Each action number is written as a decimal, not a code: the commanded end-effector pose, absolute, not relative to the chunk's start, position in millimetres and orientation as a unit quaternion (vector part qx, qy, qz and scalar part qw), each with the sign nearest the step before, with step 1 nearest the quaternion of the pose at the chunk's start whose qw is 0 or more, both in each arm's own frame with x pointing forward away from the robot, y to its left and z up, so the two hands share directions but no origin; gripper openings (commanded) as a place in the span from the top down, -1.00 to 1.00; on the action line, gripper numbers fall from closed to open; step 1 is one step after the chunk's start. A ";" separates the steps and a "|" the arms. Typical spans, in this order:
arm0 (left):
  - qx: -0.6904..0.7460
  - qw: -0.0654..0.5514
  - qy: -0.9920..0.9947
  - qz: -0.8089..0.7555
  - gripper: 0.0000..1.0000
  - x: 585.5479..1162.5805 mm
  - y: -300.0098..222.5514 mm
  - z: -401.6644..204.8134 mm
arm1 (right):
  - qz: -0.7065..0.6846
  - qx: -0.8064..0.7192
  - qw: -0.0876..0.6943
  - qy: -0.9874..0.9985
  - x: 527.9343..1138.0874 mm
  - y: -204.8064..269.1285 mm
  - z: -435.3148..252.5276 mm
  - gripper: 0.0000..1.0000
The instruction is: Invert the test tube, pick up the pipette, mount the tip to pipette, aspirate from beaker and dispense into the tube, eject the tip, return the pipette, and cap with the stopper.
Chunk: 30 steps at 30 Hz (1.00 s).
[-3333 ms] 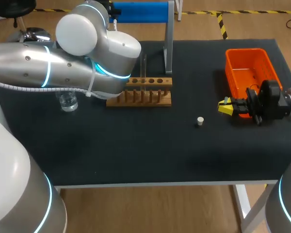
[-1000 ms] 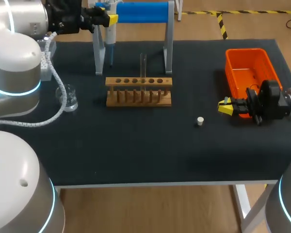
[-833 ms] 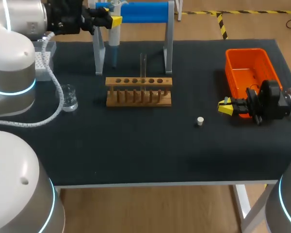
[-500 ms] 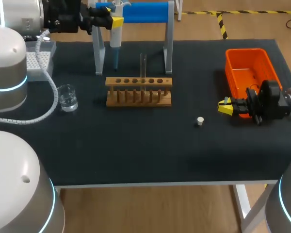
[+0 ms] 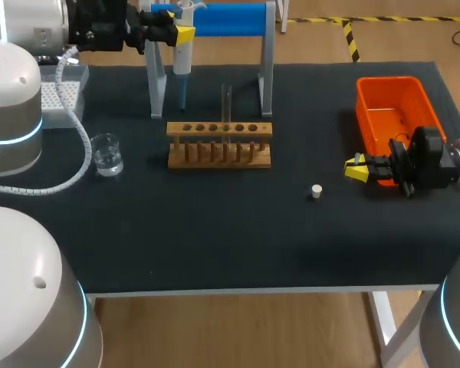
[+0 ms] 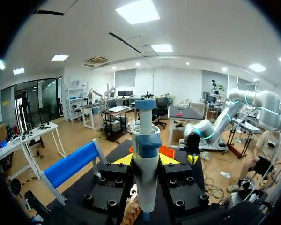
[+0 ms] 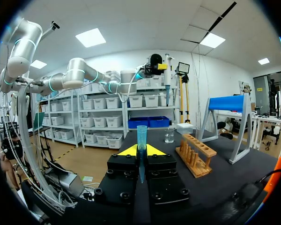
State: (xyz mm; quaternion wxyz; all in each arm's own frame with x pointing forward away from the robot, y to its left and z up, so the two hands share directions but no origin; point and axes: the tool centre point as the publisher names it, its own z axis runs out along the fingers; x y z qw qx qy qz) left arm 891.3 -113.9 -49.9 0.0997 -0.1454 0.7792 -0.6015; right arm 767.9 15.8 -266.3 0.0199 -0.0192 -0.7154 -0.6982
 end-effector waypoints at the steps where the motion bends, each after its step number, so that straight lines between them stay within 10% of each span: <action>1: -0.133 0.095 0.779 -0.605 1.00 888.9 -117.0 -46.7 | -0.698 -0.019 0.019 -0.716 767.5 16.1 -266.2 1.00; 30: -0.028 0.013 0.771 -0.636 1.00 798.6 -233.1 4.4 | -0.698 -0.019 0.019 -0.716 767.5 16.1 -266.2 1.00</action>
